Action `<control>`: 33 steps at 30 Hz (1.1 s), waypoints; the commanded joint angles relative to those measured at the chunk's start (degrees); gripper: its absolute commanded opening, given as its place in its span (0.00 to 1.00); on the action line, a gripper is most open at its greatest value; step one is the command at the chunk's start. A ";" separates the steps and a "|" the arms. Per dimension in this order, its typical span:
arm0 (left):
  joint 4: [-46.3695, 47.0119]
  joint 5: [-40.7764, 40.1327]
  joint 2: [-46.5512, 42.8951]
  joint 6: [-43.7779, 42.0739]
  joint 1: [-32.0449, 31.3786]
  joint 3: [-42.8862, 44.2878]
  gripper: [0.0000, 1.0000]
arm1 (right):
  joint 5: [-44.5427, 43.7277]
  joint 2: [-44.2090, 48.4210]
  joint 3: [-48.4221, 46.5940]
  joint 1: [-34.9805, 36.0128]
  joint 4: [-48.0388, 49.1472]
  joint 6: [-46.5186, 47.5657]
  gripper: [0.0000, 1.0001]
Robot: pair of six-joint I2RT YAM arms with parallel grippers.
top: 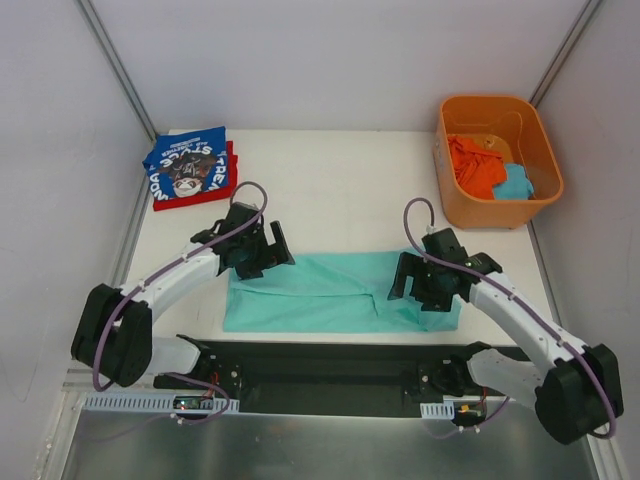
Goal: Fold and stack the t-shirts
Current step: Fold the other side of the tshirt into a rectangle, then rotate the tshirt 90 degrees
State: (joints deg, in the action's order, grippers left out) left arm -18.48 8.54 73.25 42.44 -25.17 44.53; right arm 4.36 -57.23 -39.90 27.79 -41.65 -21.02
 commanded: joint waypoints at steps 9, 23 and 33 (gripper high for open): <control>0.11 -0.89 7.34 -0.86 -0.50 -3.22 0.99 | 8.21 6.85 4.39 -0.28 -10.27 5.55 0.97; 0.02 -1.86 5.23 -1.65 -0.50 -4.63 0.99 | 7.76 13.31 2.29 -0.72 -12.24 0.19 0.97; 0.20 -2.47 3.56 -1.92 -0.67 -6.48 0.99 | 9.43 -10.24 -2.28 -9.51 0.76 2.11 0.97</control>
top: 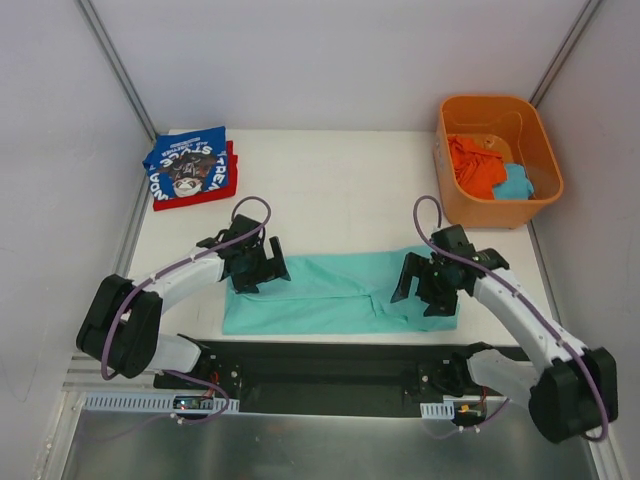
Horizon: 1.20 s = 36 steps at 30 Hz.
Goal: Fold and stack the t-shirts
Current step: Rotate the tshirt 90 degrees
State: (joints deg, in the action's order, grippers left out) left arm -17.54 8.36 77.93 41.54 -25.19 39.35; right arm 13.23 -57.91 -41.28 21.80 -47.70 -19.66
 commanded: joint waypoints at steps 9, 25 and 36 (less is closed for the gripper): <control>1.01 -2.56 -1.03 4.59 -1.61 -1.56 0.99 | 0.29 -45.94 -26.45 -7.47 15.18 3.75 0.97; 8.74 -2.03 15.14 21.03 -18.30 12.23 0.99 | 19.81 -95.98 -93.29 -3.17 23.11 -12.20 0.97; 10.07 -3.96 17.53 21.75 -28.24 16.28 0.99 | 8.92 -97.50 -101.02 0.09 31.72 -13.13 0.97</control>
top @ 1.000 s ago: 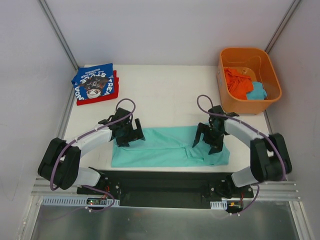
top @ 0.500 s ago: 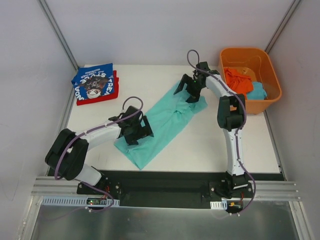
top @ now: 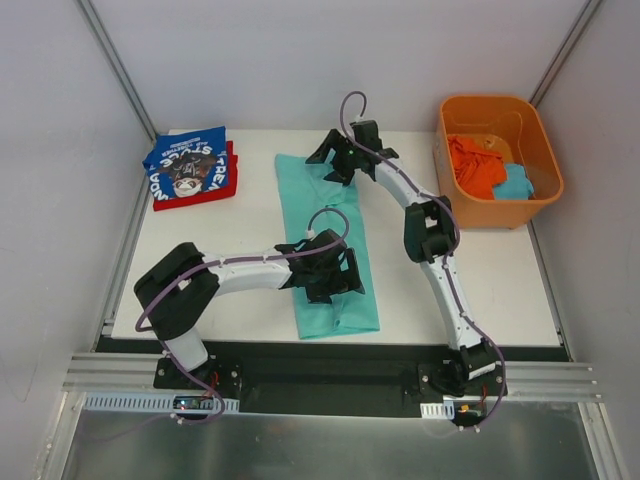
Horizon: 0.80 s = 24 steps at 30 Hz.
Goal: Fold and stack the t-shirts
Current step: Rotate the tshirt 90 degrees
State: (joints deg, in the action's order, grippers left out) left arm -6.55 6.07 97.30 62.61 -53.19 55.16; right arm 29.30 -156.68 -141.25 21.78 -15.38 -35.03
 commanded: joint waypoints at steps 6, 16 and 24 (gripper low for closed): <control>-1.01 -2.63 -8.69 -7.32 -3.22 4.87 0.99 | -7.94 15.33 0.88 -2.35 -9.73 12.42 0.97; -10.23 -7.90 -27.23 -9.36 -6.66 -3.99 0.99 | -10.92 50.54 36.27 -3.50 -14.42 24.30 0.97; -17.09 -8.35 -38.67 0.31 -7.10 -19.64 0.99 | -19.99 82.03 83.11 -0.16 -8.54 21.06 0.97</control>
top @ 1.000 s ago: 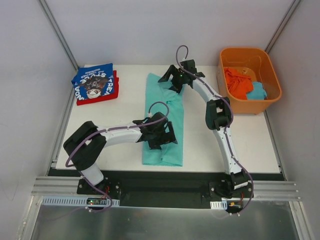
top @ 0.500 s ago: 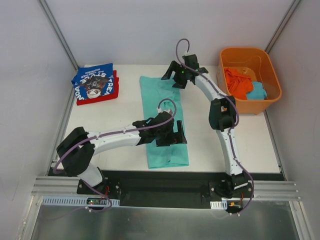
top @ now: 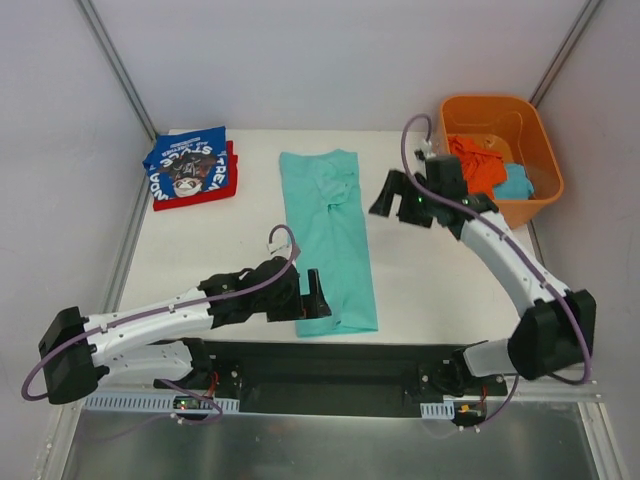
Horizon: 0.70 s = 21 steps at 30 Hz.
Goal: Fold and stack the t-shirts
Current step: Rotate the tshirt 90 degrees, then grab the bottom of the folded rectangular tshirt with both arms
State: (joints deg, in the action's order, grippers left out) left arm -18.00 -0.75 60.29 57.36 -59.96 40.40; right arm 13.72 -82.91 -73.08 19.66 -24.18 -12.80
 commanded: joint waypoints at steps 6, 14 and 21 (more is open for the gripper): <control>-5.82 0.22 4.02 6.36 -0.24 -7.18 0.89 | -4.15 18.13 30.70 11.44 -3.06 -3.72 0.97; -5.64 -0.57 15.98 6.54 -0.24 -3.23 0.45 | -3.96 20.34 39.94 21.38 -4.38 -11.10 0.99; -5.64 -0.65 16.53 7.41 -0.33 -3.92 0.02 | -3.88 15.34 39.86 25.60 -2.62 -12.16 0.86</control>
State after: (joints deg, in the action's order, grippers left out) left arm -22.83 -0.32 77.12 63.94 -59.96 36.51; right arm 10.20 -64.71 -32.77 43.81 -28.40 -22.76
